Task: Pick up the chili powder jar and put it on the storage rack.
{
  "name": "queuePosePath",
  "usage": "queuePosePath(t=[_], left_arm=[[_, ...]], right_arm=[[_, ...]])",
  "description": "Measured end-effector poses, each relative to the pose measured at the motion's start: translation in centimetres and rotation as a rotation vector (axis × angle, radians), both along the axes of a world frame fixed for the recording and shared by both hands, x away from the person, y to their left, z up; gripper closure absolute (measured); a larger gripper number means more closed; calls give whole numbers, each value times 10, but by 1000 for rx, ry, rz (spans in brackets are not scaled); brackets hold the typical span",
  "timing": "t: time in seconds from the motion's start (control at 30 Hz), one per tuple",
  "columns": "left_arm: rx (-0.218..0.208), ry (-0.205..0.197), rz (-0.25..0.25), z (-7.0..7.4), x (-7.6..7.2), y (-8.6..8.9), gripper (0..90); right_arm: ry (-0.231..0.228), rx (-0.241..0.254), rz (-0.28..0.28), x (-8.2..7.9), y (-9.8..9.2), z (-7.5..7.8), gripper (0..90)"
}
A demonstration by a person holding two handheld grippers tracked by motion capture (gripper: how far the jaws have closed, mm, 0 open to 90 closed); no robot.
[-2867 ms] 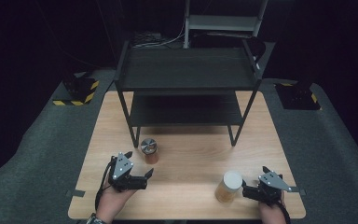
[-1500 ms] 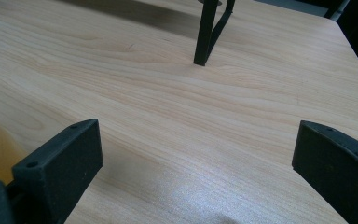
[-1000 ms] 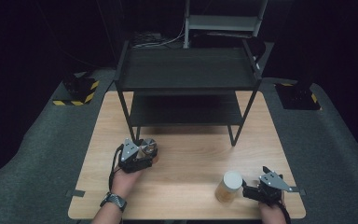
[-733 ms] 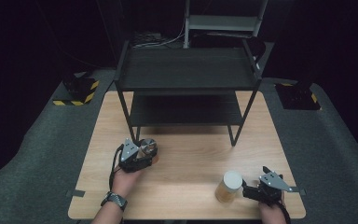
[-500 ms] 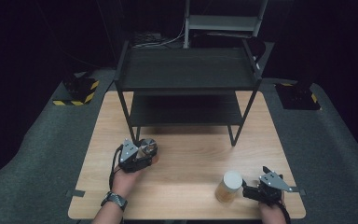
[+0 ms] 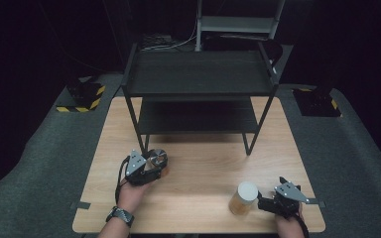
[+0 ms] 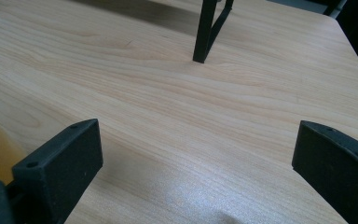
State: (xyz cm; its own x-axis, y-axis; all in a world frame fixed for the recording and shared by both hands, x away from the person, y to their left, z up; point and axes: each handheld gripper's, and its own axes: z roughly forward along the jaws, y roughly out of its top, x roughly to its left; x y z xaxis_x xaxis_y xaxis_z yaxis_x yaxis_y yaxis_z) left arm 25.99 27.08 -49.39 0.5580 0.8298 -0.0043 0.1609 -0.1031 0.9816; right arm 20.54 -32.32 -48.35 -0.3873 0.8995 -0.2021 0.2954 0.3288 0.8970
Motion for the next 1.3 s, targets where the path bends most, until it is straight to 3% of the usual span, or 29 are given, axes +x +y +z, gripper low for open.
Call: queuePosePath(t=[0.4,0.8,1.1,1.3], left_arm=[[-14,-40,-26,10,-16,5,348],[-23,-99,-18,28,-37,5,347],[-74,-116,-33,41,-45,6,348],[-73,-146,-42,54,-51,5,348]], right_arm=[[0,12,2,0,-2,0,7],[-3,18,7,0,-4,-1,7],[-4,14,6,0,-3,-1,6],[-3,13,6,0,-3,-1,6]])
